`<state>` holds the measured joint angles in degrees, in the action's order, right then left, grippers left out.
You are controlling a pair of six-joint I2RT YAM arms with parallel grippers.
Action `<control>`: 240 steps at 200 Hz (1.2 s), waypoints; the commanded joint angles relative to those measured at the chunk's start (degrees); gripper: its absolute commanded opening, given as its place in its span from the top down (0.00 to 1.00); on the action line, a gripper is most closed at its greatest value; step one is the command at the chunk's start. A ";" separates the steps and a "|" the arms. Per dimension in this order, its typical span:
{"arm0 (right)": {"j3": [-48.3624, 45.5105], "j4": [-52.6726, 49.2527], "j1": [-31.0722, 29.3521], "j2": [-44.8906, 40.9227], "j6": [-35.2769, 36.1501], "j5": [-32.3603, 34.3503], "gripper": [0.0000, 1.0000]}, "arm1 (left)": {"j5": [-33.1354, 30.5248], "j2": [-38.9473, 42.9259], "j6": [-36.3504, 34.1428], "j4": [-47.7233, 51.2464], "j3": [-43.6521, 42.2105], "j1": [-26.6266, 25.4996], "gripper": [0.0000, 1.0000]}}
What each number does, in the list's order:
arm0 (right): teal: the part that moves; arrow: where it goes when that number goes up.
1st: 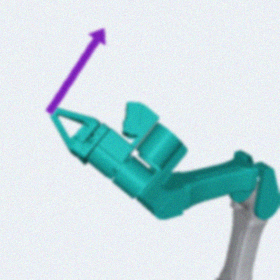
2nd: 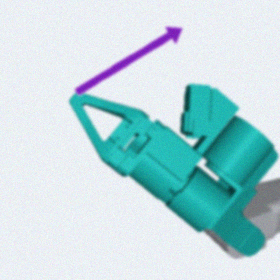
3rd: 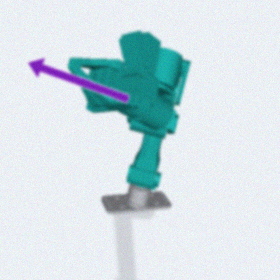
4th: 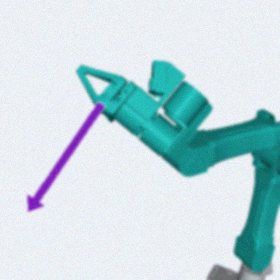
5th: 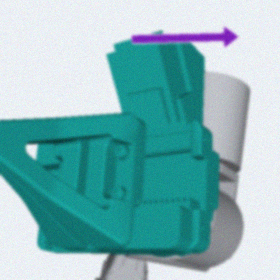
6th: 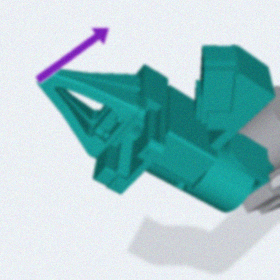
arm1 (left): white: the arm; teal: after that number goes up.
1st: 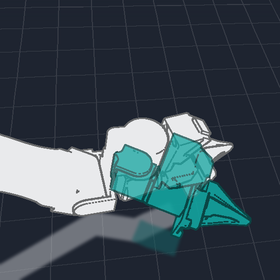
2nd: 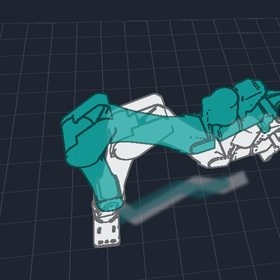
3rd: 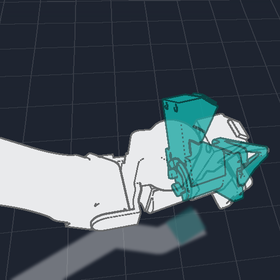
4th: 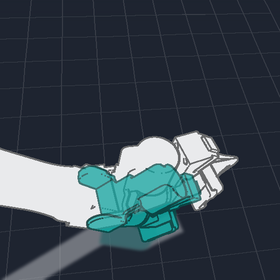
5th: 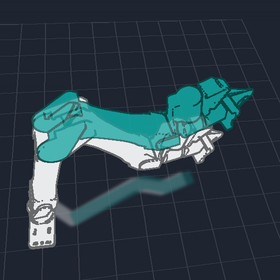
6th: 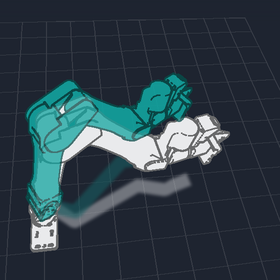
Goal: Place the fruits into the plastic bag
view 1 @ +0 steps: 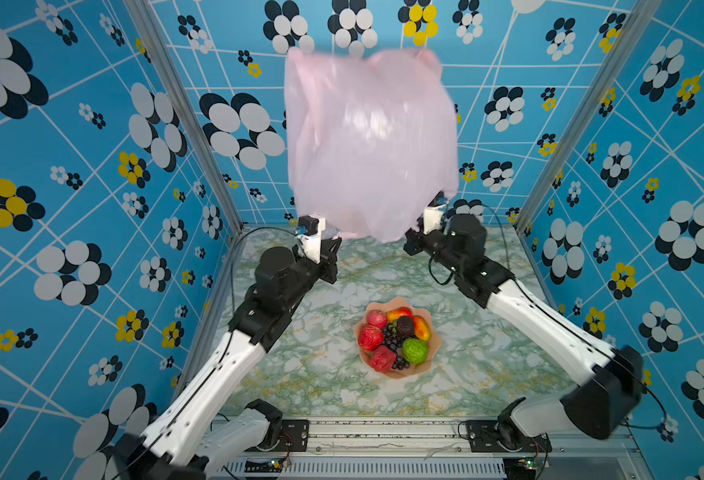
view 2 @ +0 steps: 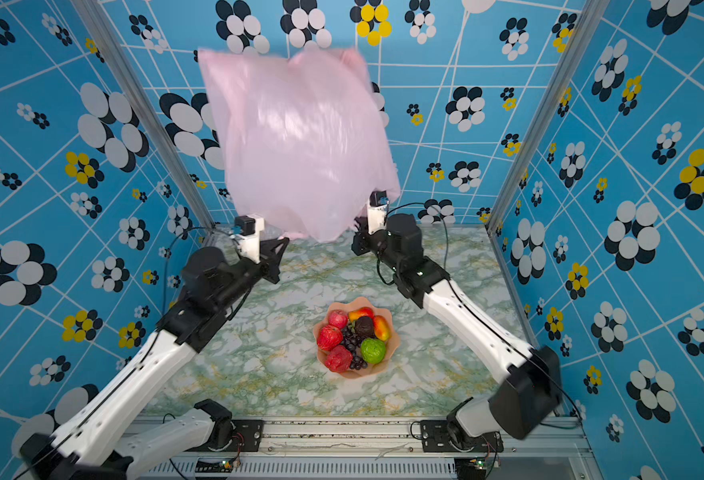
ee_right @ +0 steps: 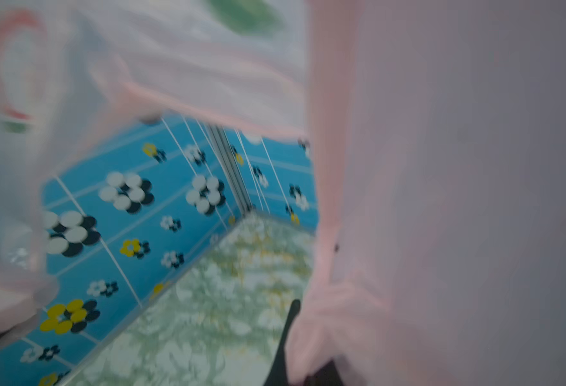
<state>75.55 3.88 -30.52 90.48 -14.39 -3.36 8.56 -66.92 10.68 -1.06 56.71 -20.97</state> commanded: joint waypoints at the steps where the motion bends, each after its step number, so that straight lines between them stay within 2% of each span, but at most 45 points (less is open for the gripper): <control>1: -6.04 -7.61 4.37 2.07 -16.27 -5.66 1.00 | 8.19 -3.93 17.81 4.28 -8.33 9.68 1.00; 18: -5.95 -5.70 4.38 -0.14 -16.05 -4.37 1.00 | 6.77 0.82 17.64 2.15 -9.30 10.04 1.00; 42: -1.65 -8.46 4.33 -0.74 -14.48 -5.30 1.00 | 6.48 4.04 15.19 8.17 -3.86 10.34 1.00; 73: -0.05 -6.69 4.41 -0.75 -15.09 -6.49 1.00 | 6.47 7.15 15.12 10.31 -0.64 10.77 1.00; 97: 2.05 -5.84 4.12 1.37 -16.40 -10.12 1.00 | 6.57 8.67 15.61 11.61 0.31 11.49 1.00; 139: 7.08 -4.12 2.28 4.29 -17.08 -10.89 1.00 | 5.74 7.38 18.26 16.26 3.56 13.69 1.00; 156: 15.13 -2.72 1.59 6.51 -15.52 -10.24 1.00 | 10.68 1.84 20.71 16.25 11.92 16.80 1.00; 173: 31.39 -3.70 0.38 8.33 -10.90 -9.53 1.00 | 14.10 -4.02 20.16 18.44 29.12 16.88 1.00; 192: 46.59 -4.14 -2.55 8.30 -3.51 -8.54 1.00 | 11.78 -6.64 14.12 18.17 46.85 12.13 1.00; 210: 53.05 -3.88 -6.80 5.09 4.63 -9.07 1.00 | 9.63 -4.60 4.53 14.24 53.66 4.61 1.00; 222: 49.05 -1.20 -9.62 -0.06 8.80 -10.79 1.00 | 10.12 -0.66 -1.83 10.38 51.53 -1.61 1.00; 240: 30.55 6.94 -11.83 -9.70 11.77 -10.14 1.00 | 9.97 7.94 -9.59 4.01 37.64 -9.10 1.00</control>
<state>121.03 2.39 -39.92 91.00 -12.21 -12.88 18.65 -68.75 15.68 10.63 105.12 -22.81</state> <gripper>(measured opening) 0.049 0.043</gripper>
